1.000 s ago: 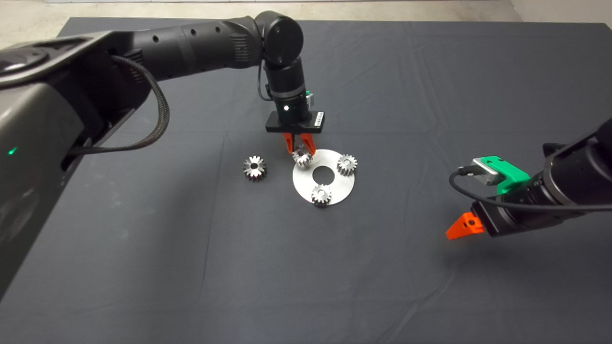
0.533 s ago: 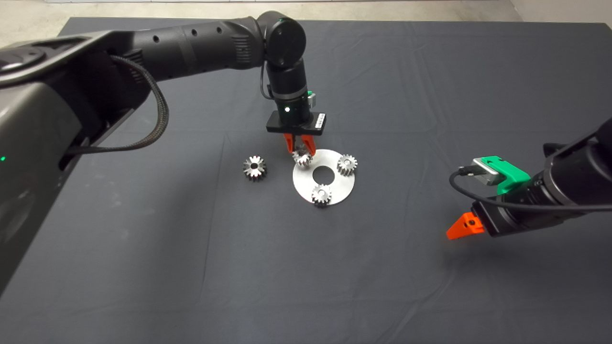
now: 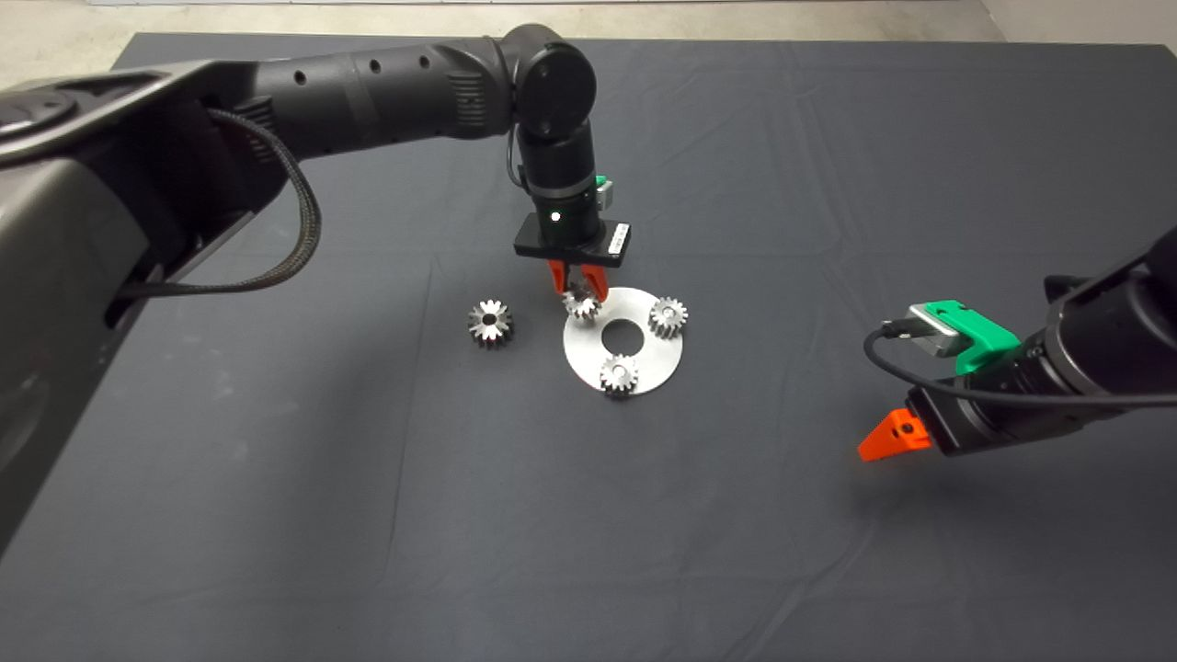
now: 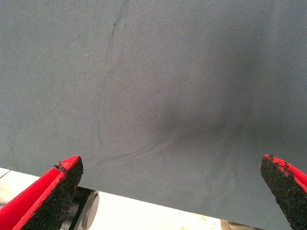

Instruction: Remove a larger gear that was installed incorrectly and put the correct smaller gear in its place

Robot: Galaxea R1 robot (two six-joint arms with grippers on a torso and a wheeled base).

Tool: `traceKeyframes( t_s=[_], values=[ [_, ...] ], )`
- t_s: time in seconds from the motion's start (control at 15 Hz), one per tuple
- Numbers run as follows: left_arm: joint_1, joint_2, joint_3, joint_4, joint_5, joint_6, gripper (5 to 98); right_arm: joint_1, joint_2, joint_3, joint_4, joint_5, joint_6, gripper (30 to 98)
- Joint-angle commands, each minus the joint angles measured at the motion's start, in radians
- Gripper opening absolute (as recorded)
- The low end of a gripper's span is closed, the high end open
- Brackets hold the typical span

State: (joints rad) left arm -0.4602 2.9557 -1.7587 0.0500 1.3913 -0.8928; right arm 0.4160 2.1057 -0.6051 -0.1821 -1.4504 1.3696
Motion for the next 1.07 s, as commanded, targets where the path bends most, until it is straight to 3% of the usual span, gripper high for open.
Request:
traceKeyframes(
  t_s=[0.0, 1.0],
  values=[
    [0.023, -0.002, 0.0, 0.034, 0.009, 0.005, 21.2, 0.021, -0.002, 0.004, 0.026, 0.005, 0.002, 97.8],
    [0.025, -0.002, -0.012, 0.031, 0.014, 0.011, 26.9, 0.021, -0.002, 0.003, 0.027, 0.005, 0.003, 97.8]
  ],
)
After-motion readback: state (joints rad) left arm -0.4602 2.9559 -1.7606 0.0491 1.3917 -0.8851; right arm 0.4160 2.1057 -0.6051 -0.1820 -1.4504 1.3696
